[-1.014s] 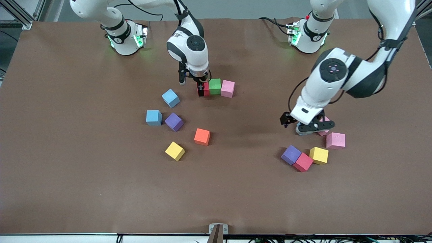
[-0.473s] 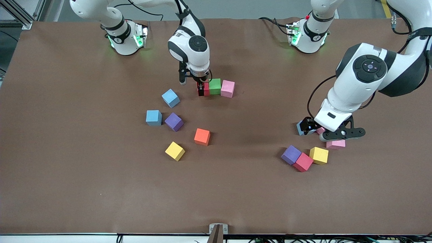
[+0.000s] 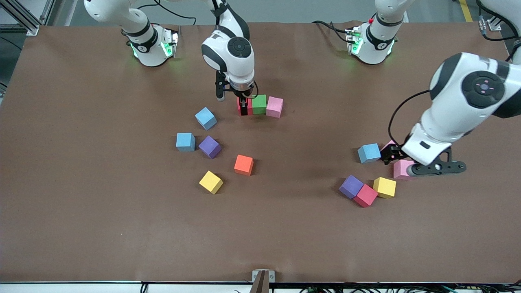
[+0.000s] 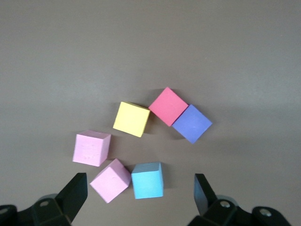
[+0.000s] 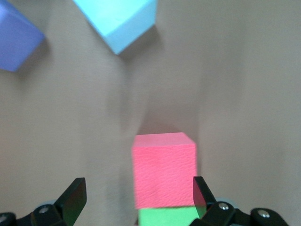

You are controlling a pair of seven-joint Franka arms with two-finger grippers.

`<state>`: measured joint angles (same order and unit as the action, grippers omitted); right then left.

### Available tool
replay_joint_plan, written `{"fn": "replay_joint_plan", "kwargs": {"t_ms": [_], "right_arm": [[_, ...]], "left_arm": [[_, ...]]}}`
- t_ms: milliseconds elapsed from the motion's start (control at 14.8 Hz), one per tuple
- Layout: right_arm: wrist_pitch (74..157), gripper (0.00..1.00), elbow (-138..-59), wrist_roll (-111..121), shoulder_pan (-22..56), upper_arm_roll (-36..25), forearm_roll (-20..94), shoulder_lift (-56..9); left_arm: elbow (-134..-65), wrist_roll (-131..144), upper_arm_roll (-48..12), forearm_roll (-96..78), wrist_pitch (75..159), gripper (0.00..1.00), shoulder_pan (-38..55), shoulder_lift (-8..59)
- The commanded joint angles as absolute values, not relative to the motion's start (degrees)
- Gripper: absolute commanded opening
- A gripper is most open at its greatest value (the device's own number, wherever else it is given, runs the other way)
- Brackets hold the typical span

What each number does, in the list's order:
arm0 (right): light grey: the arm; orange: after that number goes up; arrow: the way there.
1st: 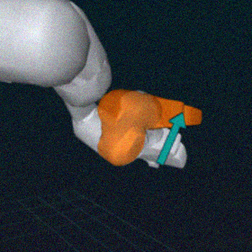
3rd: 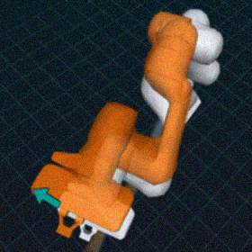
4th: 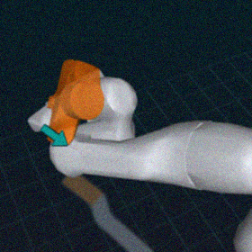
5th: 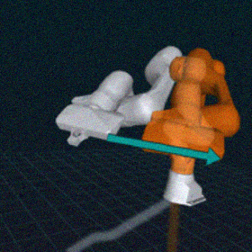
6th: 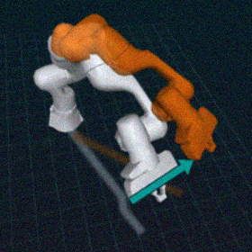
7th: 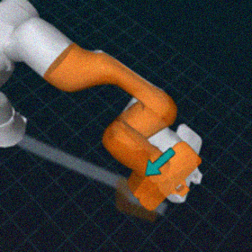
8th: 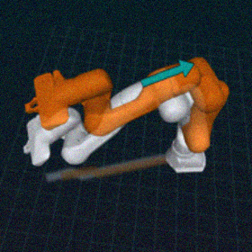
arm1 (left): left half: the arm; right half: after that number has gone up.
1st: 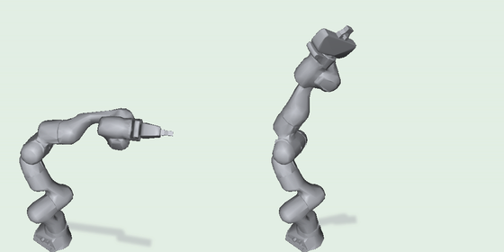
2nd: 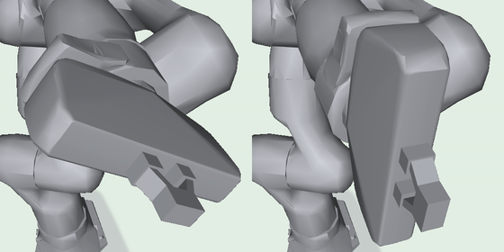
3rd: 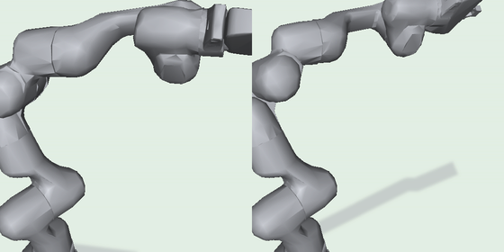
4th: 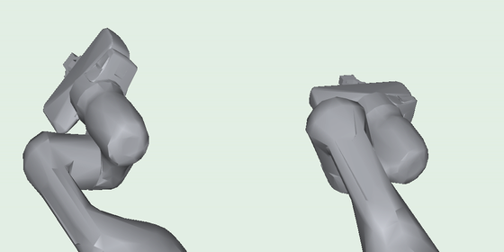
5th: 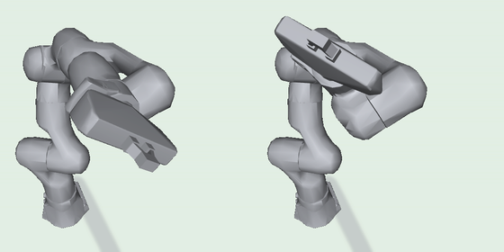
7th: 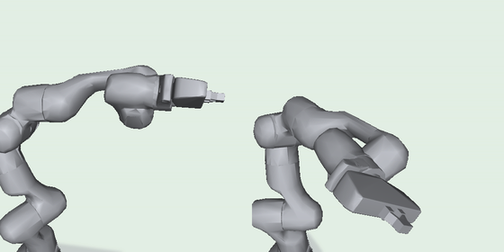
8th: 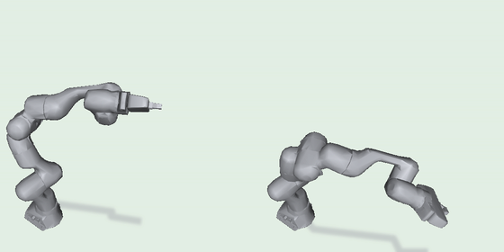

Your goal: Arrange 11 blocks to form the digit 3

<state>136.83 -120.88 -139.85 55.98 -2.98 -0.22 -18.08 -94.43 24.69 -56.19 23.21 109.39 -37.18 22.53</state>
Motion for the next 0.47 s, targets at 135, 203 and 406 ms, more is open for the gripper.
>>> {"fn": "replay_joint_plan", "kwargs": {"t_ms": [135, 203, 406], "right_arm": [[130.52, 1.0, -115.58, -127.22, 50.63, -2.55, -0.18, -17.67], [129.73, 1.0, -115.84, -124.13, 50.19, -2.55, -0.18, -17.67], [129.37, 1.0, -119.42, -111.85, 48.52, -2.55, -0.18, -16.18]], "left_arm": [[-85.0, 16.97, -41.42, 15.83, 102.14, 1.0, -25.07, 21.89], [-84.47, 16.35, -38.79, 15.12, 101.35, 1.0, -22.87, 21.36], [-84.2, 13.46, -25.8, 9.87, 101.08, 1.0, -13.57, 17.51]]}}
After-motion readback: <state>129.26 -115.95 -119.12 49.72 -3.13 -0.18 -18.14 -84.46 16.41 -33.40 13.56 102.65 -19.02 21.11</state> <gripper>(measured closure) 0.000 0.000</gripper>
